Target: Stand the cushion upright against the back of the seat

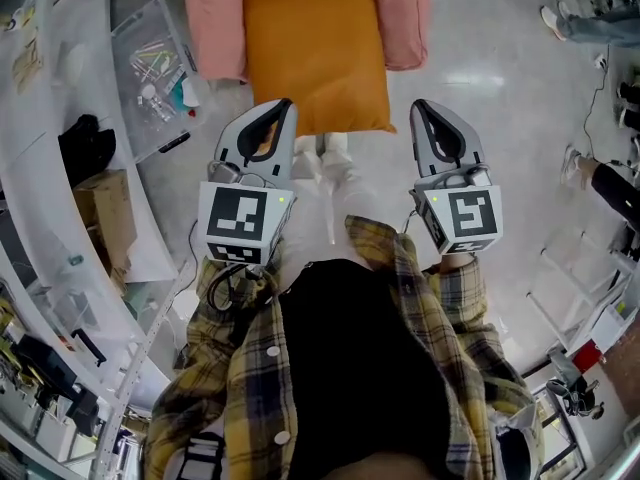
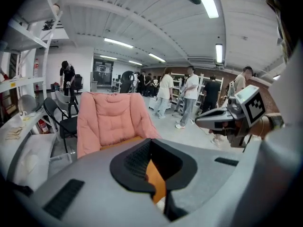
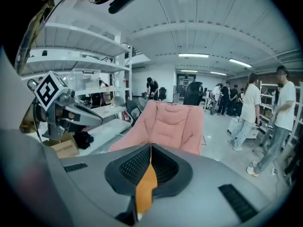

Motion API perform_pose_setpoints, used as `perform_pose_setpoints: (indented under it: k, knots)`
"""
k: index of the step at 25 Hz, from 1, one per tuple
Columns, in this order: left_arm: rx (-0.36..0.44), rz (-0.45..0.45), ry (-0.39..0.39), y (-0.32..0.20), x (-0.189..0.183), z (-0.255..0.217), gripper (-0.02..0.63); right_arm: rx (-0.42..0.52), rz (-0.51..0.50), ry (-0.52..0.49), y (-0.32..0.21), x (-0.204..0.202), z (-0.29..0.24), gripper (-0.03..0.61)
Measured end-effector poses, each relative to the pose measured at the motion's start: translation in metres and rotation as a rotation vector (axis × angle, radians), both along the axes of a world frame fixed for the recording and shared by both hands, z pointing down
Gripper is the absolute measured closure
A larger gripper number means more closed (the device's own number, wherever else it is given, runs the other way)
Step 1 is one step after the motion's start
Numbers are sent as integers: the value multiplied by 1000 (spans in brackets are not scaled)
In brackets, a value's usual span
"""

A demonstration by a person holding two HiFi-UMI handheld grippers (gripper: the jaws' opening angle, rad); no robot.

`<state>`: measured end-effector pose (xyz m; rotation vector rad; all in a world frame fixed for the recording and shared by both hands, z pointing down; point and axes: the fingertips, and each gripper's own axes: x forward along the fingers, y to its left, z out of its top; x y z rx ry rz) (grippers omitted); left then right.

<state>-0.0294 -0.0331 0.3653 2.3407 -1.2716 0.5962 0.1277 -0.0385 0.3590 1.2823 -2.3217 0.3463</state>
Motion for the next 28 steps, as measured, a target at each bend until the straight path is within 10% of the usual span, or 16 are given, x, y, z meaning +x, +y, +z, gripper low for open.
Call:
perform_pose_setpoints:
  k: [7, 28]
  knots:
    - [-108, 42, -201, 19, -9, 77, 609, -120, -76, 68, 10, 3, 65, 558]
    - [-526, -104, -99, 81, -70, 291, 376, -509, -23, 73, 56, 37, 271, 432]
